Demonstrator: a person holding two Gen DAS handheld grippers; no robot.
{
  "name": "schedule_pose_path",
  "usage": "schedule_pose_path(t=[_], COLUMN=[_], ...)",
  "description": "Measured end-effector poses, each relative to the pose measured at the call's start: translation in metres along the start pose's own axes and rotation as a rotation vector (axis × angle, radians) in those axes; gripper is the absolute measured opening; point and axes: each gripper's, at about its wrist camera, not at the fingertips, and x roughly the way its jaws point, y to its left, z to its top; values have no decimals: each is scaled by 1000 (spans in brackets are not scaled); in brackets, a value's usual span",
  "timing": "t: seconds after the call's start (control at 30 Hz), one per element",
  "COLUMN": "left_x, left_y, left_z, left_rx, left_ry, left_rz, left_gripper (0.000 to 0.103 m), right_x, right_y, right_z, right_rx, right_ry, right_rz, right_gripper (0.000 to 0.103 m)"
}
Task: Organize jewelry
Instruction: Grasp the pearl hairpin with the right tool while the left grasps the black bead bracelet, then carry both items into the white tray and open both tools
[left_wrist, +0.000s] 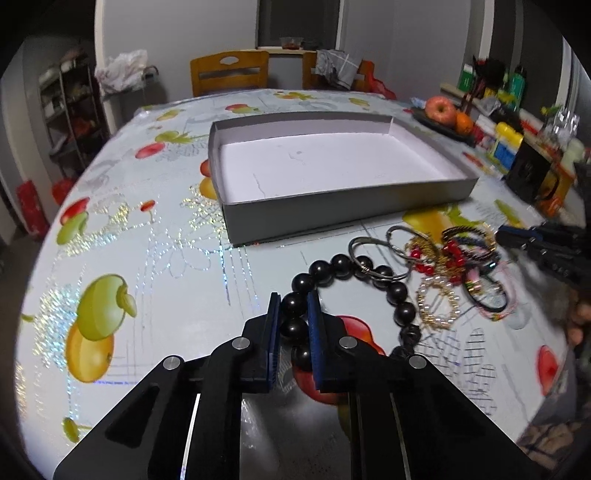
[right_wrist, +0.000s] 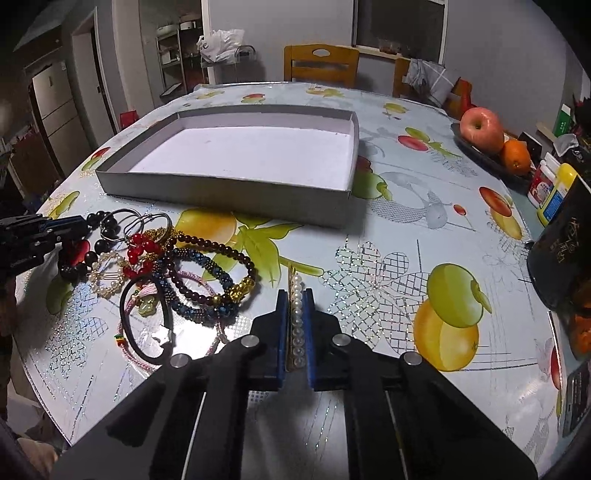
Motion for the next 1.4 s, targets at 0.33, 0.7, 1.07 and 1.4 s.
schedule_pose_path(t=[0.33, 0.7, 1.07, 1.4], left_x=[-60, -73, -42, 30], left_y=[2, -5, -9, 17], left_z=[27, 76, 133, 123], left_rx=[-13, 52, 80, 12], left_ry=[-144, -232, -282, -171], left_rz=[-51, -39, -13, 15], left_gripper=[15, 15, 15, 15], right_x=[-30, -31, 10, 63], right_y=[-2, 1, 6, 3], right_z=[19, 44, 109, 117], right_rx=[4, -20, -50, -14], right_ry=[-93, -126, -123, -46], right_rz=[31, 59, 67, 77], right_gripper=[8, 8, 8, 8])
